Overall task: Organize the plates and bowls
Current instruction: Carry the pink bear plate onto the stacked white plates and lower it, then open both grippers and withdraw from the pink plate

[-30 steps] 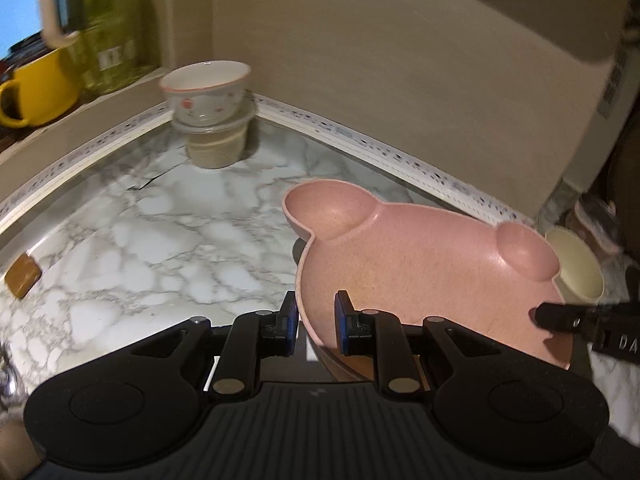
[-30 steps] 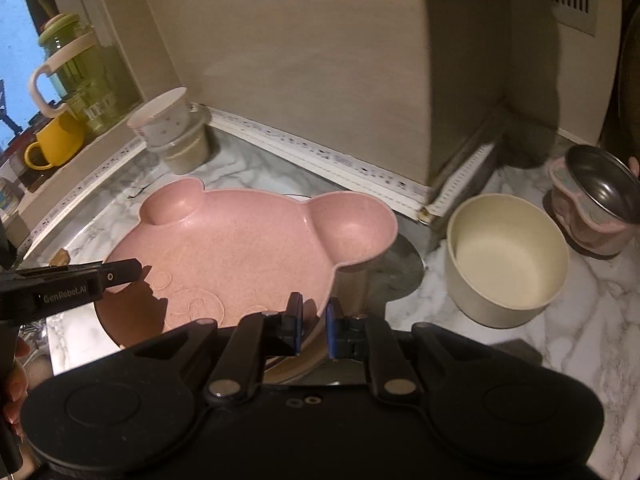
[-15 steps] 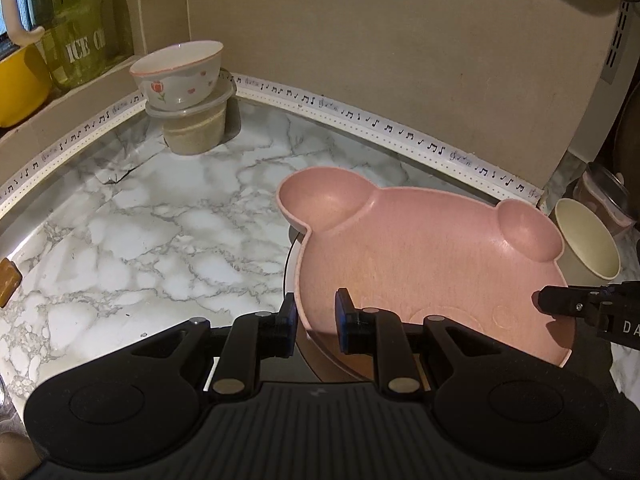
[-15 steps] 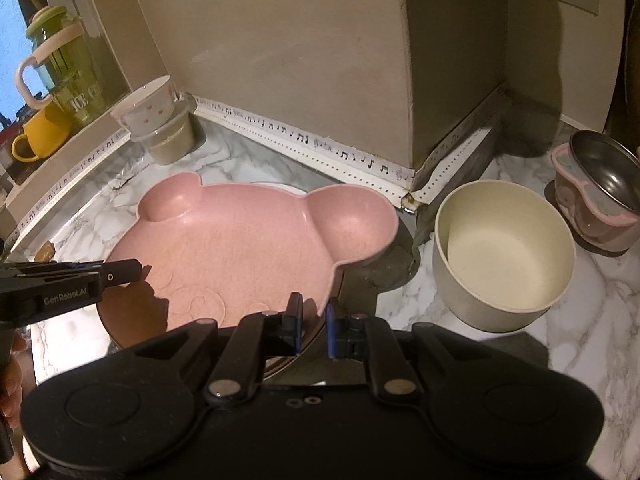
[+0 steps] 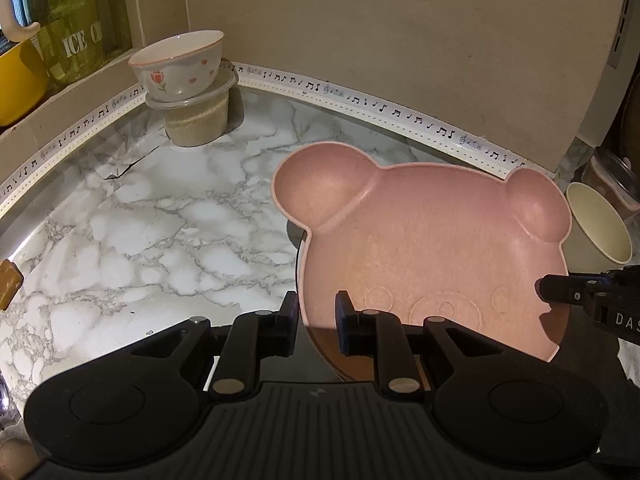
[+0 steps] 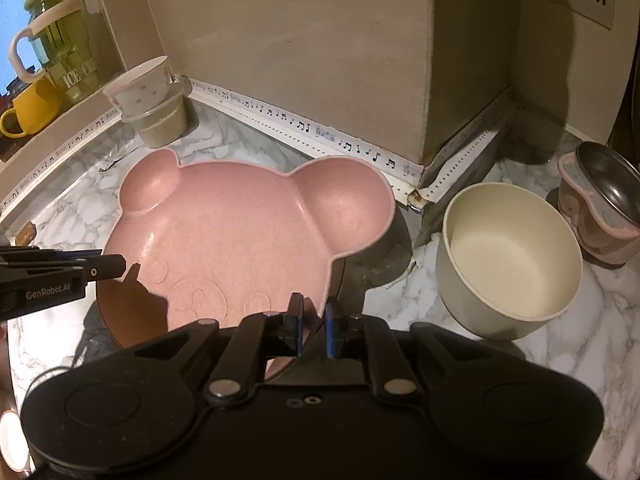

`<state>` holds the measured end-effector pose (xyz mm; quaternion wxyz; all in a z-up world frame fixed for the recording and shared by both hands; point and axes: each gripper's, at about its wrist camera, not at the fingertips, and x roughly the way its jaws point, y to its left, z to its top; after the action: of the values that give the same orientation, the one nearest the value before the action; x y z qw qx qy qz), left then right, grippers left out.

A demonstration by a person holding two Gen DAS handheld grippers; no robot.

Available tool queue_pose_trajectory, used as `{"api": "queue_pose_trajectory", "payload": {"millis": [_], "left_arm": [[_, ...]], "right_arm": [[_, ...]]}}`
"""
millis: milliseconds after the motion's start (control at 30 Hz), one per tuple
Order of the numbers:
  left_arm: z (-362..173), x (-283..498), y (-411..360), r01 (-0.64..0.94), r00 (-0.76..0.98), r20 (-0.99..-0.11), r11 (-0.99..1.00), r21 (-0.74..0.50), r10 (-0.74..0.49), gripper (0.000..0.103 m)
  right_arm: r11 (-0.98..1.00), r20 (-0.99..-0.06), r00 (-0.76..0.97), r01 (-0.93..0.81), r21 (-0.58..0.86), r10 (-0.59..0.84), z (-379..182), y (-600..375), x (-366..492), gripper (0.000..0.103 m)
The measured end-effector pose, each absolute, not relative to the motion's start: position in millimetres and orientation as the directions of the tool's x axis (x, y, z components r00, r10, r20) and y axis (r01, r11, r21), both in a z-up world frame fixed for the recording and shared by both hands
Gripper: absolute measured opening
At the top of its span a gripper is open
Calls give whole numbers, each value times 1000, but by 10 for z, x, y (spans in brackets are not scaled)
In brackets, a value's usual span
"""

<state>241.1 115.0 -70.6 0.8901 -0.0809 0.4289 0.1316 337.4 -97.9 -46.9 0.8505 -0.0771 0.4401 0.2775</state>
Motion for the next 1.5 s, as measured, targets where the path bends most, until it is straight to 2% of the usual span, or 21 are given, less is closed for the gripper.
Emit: {"api": "queue_pose_trajectory", "payload": {"millis": [200,333,533,600,900,1100,1200,1333,1500], "left_arm": [[-729,2445,1173,-306,594,-784,952,-15,179,19],[-731,2448,1176,-296,597,-784,955,-20,168,19],[-709,2429,1145,-291,604,-778,957,-15,172,19],[-691,2418,1141,-289,607,-776,957,-11,174,19],[-559,2315,1072,-268,629,-763,963,-28,152,19],[-449,2232,992,-250,652,-746,967,-43,135,20],[-364,2172,928,-236,669,-732,970,-48,127,28],[-228,2082,830,-222,694,-710,973,-58,116,49],[-59,1983,691,-194,719,-687,979,-62,99,54]], "right_arm": [[832,-789,473,-548,85,392,-481,-912,3419,13],[831,-796,485,-555,40,363,-477,-860,3391,19],[830,-808,458,-554,68,371,-453,-868,3393,23],[830,-809,451,-553,78,377,-444,-884,3380,29],[824,-800,453,-559,87,392,-342,-924,3252,39],[813,-785,453,-572,108,423,-219,-973,3146,41],[806,-774,454,-579,120,441,-141,-1007,3078,44],[799,-756,464,-588,127,461,-29,-1061,2980,48],[799,-728,488,-586,135,482,123,-1197,2850,55]]}}
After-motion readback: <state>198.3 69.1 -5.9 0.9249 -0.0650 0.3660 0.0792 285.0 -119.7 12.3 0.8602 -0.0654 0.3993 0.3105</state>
